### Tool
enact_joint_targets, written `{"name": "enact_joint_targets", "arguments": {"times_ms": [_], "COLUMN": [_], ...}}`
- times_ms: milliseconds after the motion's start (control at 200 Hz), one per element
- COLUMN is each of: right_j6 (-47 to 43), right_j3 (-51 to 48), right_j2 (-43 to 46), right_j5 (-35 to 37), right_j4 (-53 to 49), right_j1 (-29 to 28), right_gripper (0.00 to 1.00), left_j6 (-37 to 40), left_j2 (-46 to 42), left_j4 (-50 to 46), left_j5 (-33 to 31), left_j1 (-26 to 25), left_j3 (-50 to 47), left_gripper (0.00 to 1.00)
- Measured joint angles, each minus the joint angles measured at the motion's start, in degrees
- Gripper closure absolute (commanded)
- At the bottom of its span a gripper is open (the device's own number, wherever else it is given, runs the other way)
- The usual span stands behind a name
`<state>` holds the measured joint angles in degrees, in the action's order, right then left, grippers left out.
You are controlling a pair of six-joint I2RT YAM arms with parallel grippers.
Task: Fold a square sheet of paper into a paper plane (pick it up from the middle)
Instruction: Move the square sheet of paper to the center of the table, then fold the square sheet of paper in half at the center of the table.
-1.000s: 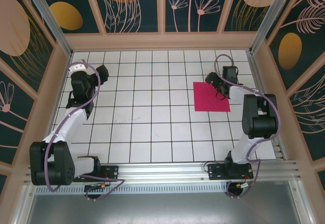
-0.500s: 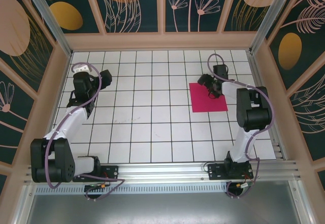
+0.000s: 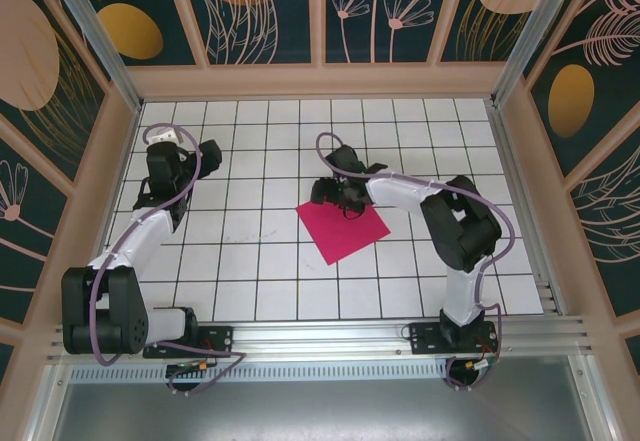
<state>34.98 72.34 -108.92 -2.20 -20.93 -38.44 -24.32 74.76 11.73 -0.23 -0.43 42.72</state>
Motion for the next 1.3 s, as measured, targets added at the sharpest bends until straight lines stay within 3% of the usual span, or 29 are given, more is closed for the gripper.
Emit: {"name": "enact_joint_targets", "arguments": {"times_ms": [135, 450, 651, 1301], "right_j6": [-7.1, -19.5, -21.7, -21.9], "right_j3": [5.5, 6.1, 7.1, 7.5], "right_j2": [0.0, -1.4, -6.0, -7.1], "right_j5": [2.3, 2.2, 2.3, 4.4], "right_j4": [-7.3, -16.3, -17.9, -18.4], "right_j1": [0.3, -1.4, -2.5, -2.9], "right_gripper": [0.01, 0.01, 0.03, 0.12], "left_j6": [-0.7, -1.9, -1.9, -1.9], "left_j2": [0.0, 0.3, 0.5, 1.9], "left_j4": [-0.1, -2.2, -3.0, -3.2], "left_j5": [-0.4, -0.4, 0.0, 0.4], "left_j1": [0.0, 0.0, 0.0, 0.0], "left_j3": [0.0, 0.7, 1.2, 1.4], "left_gripper": [0.02, 0.01, 0.01, 0.01]}}
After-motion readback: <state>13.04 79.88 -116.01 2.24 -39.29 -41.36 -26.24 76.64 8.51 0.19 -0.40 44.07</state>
